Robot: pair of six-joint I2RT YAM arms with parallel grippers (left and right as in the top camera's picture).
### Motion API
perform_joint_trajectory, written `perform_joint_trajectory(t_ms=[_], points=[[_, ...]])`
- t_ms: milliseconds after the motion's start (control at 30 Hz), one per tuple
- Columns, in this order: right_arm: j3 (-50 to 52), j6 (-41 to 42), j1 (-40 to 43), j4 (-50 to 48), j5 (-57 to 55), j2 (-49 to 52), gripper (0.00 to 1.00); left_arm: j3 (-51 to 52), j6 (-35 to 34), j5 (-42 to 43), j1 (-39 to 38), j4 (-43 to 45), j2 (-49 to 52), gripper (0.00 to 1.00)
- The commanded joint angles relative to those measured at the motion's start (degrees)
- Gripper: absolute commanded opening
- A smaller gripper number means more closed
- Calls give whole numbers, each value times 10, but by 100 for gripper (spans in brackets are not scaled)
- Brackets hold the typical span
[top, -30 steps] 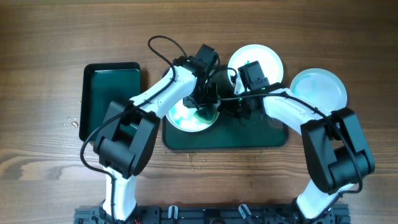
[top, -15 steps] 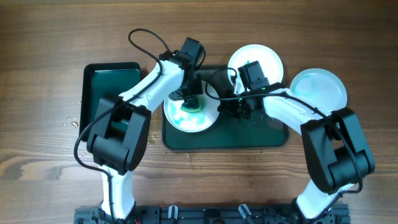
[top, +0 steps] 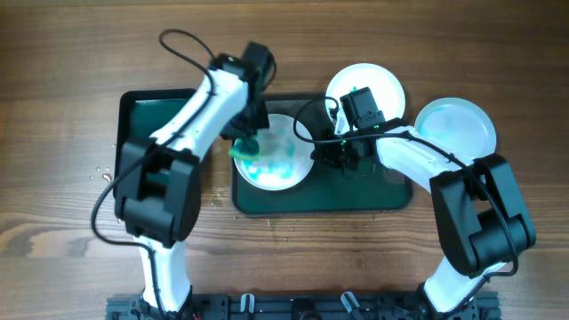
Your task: Clean dirty plates on tray and stack at the side
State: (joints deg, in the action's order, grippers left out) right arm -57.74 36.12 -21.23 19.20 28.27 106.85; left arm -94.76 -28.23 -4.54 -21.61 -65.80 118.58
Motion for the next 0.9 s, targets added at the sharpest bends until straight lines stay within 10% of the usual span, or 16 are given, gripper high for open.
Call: perform_joint_trajectory(t_ms=[0,867], points=[[7,-17,-2,-1,-19,2,4,-55,-7,42,27,-14,-60,4],[7,16,-35,-47,-64,17,4,-56,-7,52,37,-8,-73,4]])
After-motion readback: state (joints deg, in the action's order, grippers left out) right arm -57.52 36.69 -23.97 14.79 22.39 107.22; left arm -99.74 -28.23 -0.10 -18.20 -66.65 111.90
